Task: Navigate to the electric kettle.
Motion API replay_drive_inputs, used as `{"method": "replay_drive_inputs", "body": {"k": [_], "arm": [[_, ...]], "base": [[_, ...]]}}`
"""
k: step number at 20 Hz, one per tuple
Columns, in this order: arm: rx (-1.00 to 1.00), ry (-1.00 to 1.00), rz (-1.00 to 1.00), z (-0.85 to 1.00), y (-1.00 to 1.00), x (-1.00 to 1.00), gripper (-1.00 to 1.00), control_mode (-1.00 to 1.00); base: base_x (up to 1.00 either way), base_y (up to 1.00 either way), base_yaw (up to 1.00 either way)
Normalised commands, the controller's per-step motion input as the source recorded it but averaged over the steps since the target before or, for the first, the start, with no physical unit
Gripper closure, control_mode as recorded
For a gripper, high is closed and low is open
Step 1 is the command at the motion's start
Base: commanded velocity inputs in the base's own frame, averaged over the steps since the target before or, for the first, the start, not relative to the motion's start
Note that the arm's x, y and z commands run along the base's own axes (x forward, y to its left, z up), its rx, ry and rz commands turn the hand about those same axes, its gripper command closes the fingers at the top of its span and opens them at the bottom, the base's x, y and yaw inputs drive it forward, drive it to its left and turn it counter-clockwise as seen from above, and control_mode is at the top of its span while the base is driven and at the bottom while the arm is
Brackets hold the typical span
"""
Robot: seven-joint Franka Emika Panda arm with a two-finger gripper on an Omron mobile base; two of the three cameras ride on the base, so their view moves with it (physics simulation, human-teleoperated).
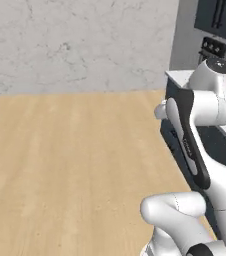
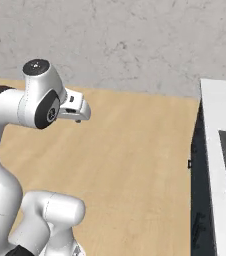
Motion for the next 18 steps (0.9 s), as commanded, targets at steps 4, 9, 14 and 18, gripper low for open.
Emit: {"method": "replay_drive_inputs", "body": {"k": [4,9,14,18], "arm": [[0.0,0.0,0.0,0.0,0.0,0.0,-1.0,1.0],[0.0,0.0,0.0,0.0,0.0,0.0,-1.0,1.0],[0.0,0.0,0.0,0.0,0.0,0.0,-1.0,1.0],[0.0,0.0,0.0,0.0,0.0,0.0,-1.0,1.0]], "base": [[0.0,0.0,1.0],[0.0,0.0,1.0],[0.0,0.0,1.0],[0.0,0.0,1.0]]}}
